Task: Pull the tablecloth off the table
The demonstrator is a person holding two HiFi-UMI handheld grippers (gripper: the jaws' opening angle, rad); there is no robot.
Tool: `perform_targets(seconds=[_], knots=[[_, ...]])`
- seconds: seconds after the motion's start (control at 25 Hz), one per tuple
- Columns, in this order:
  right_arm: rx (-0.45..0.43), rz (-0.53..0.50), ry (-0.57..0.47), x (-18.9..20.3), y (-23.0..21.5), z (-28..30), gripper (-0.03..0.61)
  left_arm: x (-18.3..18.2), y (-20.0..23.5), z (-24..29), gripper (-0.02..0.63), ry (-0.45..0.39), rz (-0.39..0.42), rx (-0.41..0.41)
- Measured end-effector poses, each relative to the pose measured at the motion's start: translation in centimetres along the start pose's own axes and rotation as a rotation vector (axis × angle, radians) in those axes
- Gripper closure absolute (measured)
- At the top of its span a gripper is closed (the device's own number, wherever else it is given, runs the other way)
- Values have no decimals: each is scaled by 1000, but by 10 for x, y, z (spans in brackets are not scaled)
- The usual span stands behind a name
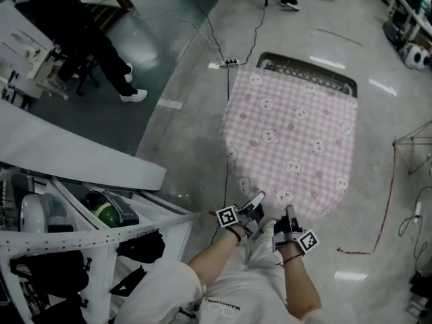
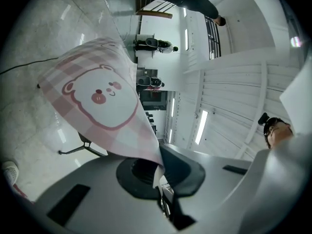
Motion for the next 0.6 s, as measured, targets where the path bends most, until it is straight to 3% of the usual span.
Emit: perform_targets(seconds=[0.32, 0.6], knots=[[-64, -66, 11, 10, 50, -1, 568, -2, -52, -8, 611, 24, 40, 60], [-131, -101, 34, 30, 101, -11, 568, 0, -100, -30, 611, 51, 75, 60]])
Point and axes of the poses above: the fingertips, and each gripper's own axes: z forward along the fingers, y to its left, x out of its underside, the point moved 3 cm from there along -z, backward along the fingers, and after that the axes turned 9 degrees about -x, right-handed, at the moved point
